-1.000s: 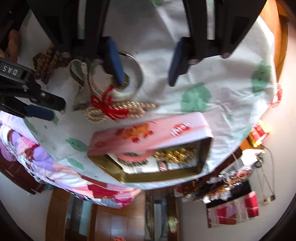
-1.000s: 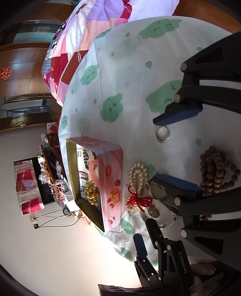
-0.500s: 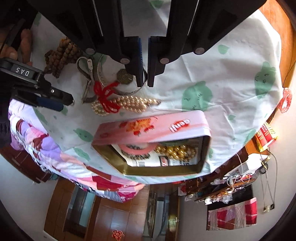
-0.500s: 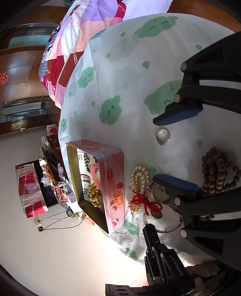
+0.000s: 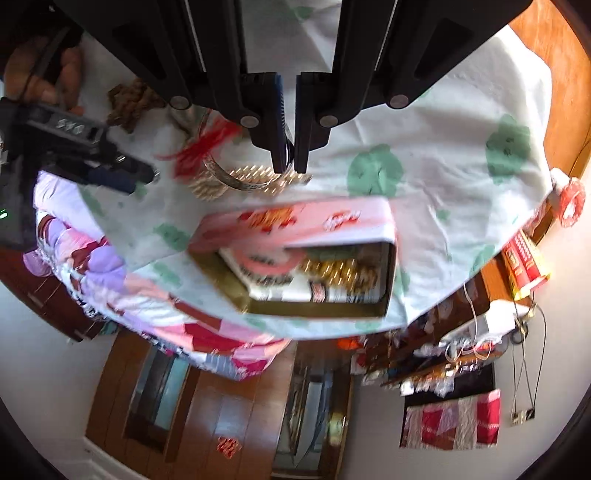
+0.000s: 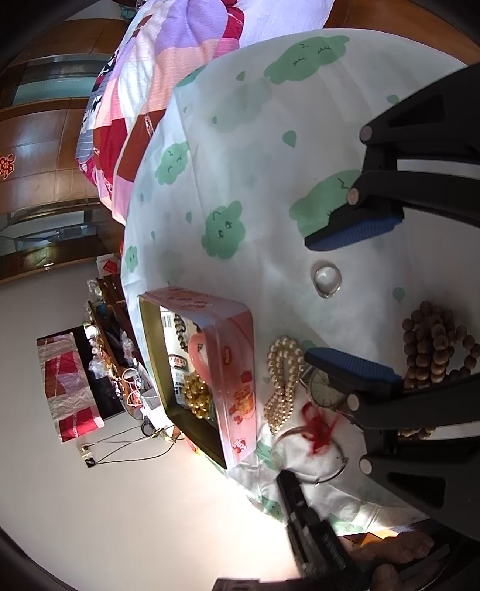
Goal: Organize jewelry
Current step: 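Close the left gripper on the silver bangle beside the pearl necklace, then grasp the wristwatch with the right gripper while the left lifts the silver bangle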
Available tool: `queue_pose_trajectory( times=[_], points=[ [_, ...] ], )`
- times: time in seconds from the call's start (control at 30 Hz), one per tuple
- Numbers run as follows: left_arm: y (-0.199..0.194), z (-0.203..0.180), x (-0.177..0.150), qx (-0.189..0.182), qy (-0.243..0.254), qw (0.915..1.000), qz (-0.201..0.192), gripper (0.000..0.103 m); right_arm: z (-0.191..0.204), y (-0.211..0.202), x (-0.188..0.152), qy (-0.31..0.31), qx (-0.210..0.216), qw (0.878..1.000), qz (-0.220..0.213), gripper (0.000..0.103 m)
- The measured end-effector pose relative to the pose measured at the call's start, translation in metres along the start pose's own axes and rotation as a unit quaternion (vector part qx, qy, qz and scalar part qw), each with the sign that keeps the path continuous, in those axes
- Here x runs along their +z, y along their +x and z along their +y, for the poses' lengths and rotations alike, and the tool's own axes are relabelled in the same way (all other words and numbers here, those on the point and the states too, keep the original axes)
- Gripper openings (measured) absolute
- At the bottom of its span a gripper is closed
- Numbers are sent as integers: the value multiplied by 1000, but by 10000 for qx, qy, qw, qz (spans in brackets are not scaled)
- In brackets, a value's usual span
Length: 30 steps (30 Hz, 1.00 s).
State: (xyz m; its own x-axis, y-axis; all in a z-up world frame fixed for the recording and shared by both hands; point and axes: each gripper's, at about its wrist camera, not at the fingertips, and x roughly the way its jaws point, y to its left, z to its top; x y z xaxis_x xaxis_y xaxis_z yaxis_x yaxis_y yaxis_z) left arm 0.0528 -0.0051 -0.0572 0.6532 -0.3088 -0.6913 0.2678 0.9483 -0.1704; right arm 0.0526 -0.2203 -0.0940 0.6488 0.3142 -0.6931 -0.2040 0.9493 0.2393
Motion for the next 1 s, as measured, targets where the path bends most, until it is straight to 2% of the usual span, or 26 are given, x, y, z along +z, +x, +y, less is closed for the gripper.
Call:
queue_pose_trajectory(
  times=[0.1, 0.33, 0.47, 0.67, 0.87, 1.0],
  points=[
    [-6, -2, 4, -21, -19, 9999, -106, 3, -1, 0, 0, 11, 24, 10000, -7, 57],
    [-9, 18, 9, 238, -348, 9990, -120, 3, 10, -1, -1, -246, -9, 9997, 26, 57],
    [-17, 29, 13, 403, -390, 9981, -262, 3, 23, 0, -1, -359, 190, 9991, 101, 57],
    [-8, 48, 4, 605, -591, 9964, -106, 3, 43, 8, 1, -513, 400, 9975, 286, 57],
    [-1, 56, 1, 712, -630, 9955, -35, 3, 53, 23, -2, -641, 328, 9957, 588, 57],
    [3, 55, -3, 671, -641, 9957, 46, 3, 57, 26, -2, -705, 274, 9951, 632, 57]
  ],
)
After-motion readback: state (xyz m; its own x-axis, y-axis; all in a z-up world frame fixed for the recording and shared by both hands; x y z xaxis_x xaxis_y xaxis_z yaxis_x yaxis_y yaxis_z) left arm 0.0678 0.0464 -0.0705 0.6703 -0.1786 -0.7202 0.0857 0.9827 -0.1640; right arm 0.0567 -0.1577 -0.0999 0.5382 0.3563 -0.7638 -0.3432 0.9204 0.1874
